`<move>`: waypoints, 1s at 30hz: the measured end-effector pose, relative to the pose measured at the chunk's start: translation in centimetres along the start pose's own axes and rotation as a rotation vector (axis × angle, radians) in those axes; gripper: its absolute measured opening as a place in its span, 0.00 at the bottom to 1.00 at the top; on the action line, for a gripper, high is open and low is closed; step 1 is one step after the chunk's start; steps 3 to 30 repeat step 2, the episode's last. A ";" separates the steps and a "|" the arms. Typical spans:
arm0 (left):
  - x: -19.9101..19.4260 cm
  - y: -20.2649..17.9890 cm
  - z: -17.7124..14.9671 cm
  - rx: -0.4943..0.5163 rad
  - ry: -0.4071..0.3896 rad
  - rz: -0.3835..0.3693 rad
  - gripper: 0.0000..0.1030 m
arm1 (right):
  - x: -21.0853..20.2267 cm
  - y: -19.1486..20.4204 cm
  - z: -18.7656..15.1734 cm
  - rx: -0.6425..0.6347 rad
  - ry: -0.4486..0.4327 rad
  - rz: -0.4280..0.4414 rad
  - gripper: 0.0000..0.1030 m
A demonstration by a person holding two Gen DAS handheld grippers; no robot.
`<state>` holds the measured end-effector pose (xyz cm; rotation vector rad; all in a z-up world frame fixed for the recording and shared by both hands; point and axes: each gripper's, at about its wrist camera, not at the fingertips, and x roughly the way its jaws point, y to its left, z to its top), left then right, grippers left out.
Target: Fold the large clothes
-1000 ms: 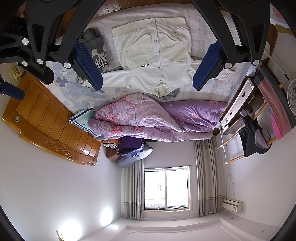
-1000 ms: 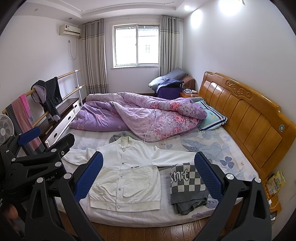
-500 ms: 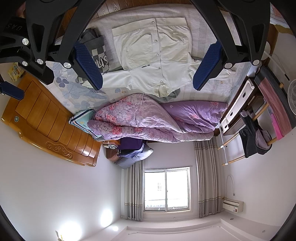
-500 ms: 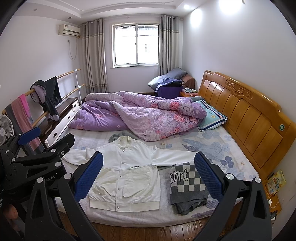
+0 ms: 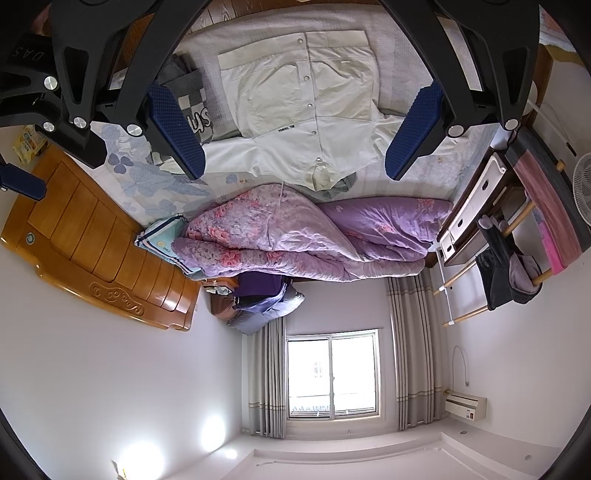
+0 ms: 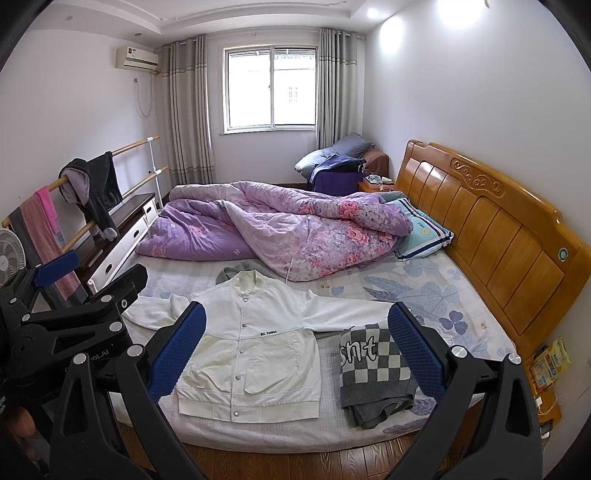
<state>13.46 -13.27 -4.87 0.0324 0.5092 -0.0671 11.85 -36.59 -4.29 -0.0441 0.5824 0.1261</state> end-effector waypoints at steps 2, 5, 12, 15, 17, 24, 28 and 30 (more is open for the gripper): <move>0.2 0.1 -0.1 -0.003 0.007 -0.004 0.95 | 0.3 0.0 -0.1 0.000 0.004 -0.002 0.92; 0.2 0.1 -0.1 -0.003 0.007 -0.004 0.95 | 0.3 0.0 -0.1 0.000 0.004 -0.002 0.92; 0.2 0.1 -0.1 -0.003 0.007 -0.004 0.95 | 0.3 0.0 -0.1 0.000 0.004 -0.002 0.92; 0.2 0.1 -0.1 -0.003 0.007 -0.004 0.95 | 0.3 0.0 -0.1 0.000 0.004 -0.002 0.92; 0.2 0.1 -0.1 -0.003 0.007 -0.004 0.95 | 0.3 0.0 -0.1 0.000 0.004 -0.002 0.92; 0.2 0.1 -0.1 -0.003 0.007 -0.004 0.95 | 0.3 0.0 -0.1 0.000 0.004 -0.002 0.92; 0.2 0.1 -0.1 -0.003 0.007 -0.004 0.95 | 0.3 0.0 -0.1 0.000 0.004 -0.002 0.92; 0.2 0.1 -0.1 -0.003 0.007 -0.004 0.95 | 0.3 0.0 -0.1 0.000 0.004 -0.002 0.92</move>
